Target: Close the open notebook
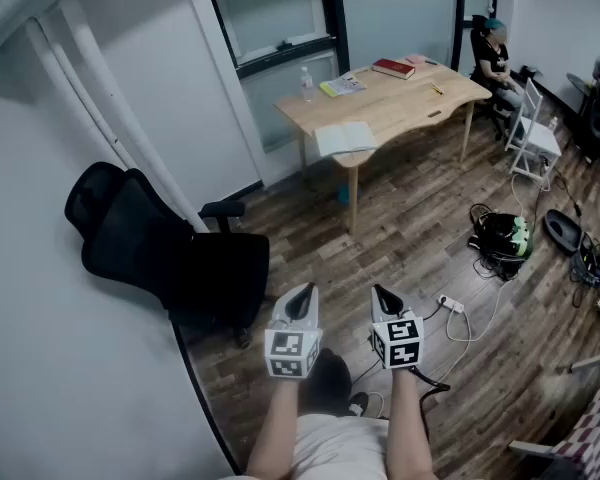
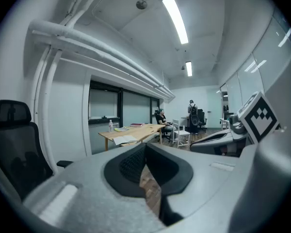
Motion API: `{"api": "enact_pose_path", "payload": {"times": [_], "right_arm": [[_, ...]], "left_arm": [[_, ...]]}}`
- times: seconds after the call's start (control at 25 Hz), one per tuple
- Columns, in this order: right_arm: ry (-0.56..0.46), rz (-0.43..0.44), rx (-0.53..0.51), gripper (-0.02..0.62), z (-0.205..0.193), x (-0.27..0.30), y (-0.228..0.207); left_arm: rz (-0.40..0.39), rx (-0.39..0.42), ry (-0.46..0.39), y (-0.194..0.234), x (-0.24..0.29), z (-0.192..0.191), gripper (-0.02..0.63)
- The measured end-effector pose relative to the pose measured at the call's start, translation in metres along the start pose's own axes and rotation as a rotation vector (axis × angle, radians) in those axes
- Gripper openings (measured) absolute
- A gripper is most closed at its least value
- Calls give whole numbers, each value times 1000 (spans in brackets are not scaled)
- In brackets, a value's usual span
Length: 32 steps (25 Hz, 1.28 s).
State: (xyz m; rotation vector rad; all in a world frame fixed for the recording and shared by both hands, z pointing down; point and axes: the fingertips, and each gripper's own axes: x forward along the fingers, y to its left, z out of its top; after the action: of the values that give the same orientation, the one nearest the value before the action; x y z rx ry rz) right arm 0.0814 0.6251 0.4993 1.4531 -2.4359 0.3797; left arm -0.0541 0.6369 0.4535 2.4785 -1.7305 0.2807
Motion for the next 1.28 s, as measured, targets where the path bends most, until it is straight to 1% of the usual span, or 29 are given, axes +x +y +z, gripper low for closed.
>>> {"api": "enact_pose_path", "payload": {"times": [0.16,0.36,0.44,0.56,0.64,0.84,0.96,1.04,1.12,1.2,1.28], "right_arm": [[1,11,-11,2,10,29,-2],[4,7,-17,2,23,73,-14],[-21,10,-13,2,35,92,-20],[-48,15,-11,2,51,124,-33],[-43,12,-13,0,62,149,-41],[14,8,-56,0,85,208,-47],[-16,6,-50,-2,103,244,-54],[-57,-7,-23,-1,115,267,-57],[-86,-9,45,0,122,285,-56],[-95,5,122,0,126,302,-53],[-80,5,164,0,126,317,-50]], "left_arm": [[-20,-3,-10,15,22,4,8],[-44,-11,2,37,64,6,8],[-54,-19,7,48,86,9,8],[-91,-16,13,63,125,12,8],[-115,-18,19,75,155,15,8],[-154,-37,19,110,216,28,8],[-198,-45,27,130,248,28,8],[-217,-43,29,149,264,26,6],[-222,-47,25,171,275,25,6],[-223,-47,17,191,283,26,6],[-212,-52,10,210,289,26,6]]}}
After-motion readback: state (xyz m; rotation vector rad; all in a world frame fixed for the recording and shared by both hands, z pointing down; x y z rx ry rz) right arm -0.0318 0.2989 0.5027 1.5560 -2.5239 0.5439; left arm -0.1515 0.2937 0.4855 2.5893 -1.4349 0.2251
